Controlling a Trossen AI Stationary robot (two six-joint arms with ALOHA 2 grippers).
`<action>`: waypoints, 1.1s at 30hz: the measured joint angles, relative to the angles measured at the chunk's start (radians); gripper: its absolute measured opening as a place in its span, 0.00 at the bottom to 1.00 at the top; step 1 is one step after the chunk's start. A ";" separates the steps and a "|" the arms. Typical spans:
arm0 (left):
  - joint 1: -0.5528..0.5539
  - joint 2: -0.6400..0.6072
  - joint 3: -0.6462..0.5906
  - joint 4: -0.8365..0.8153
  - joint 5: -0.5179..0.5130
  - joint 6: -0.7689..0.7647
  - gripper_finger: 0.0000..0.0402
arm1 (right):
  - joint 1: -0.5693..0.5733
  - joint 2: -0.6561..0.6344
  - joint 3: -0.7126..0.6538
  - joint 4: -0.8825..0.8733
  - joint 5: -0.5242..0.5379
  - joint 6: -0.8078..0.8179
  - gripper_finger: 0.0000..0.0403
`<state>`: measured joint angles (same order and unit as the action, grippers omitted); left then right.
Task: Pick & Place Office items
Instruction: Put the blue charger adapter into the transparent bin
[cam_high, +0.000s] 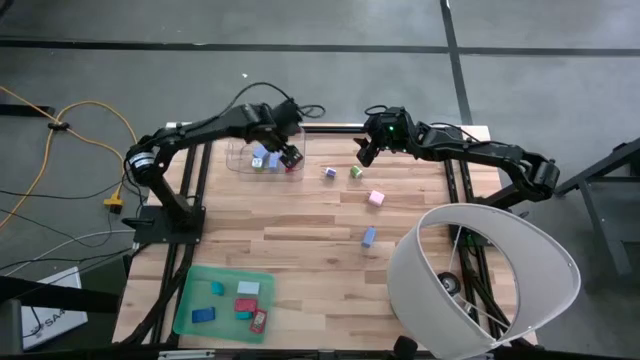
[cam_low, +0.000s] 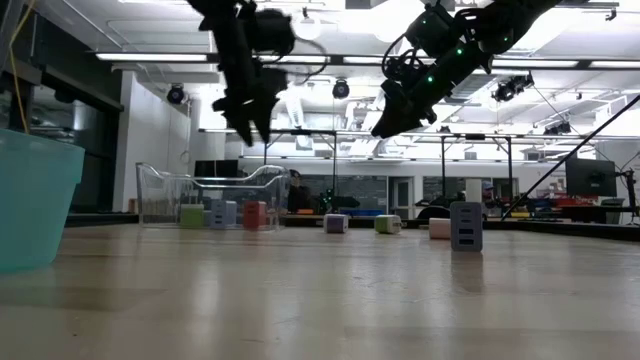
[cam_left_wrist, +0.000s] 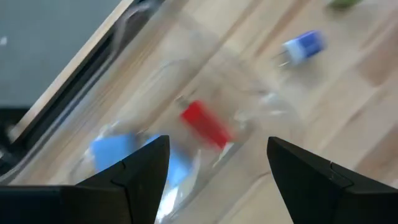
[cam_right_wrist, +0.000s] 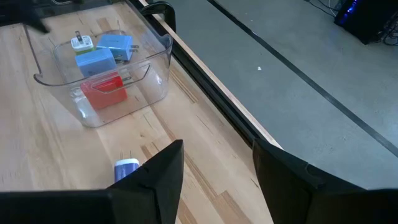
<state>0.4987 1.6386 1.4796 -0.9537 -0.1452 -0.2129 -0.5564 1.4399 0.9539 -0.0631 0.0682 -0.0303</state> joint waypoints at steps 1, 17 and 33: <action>-0.025 0.000 0.000 0.019 -0.003 -0.011 0.65 | 0.000 0.000 0.000 0.000 0.000 0.000 0.45; -0.277 0.052 0.000 0.201 -0.011 -0.013 0.65 | 0.000 0.000 0.000 0.000 0.000 0.000 0.45; -0.223 0.073 0.000 0.211 0.168 0.447 0.65 | 0.000 0.000 0.000 0.016 0.003 0.000 0.45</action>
<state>0.2760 1.7115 1.4796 -0.7425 0.0230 0.2341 -0.5563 1.4398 0.9539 -0.0468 0.0708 -0.0303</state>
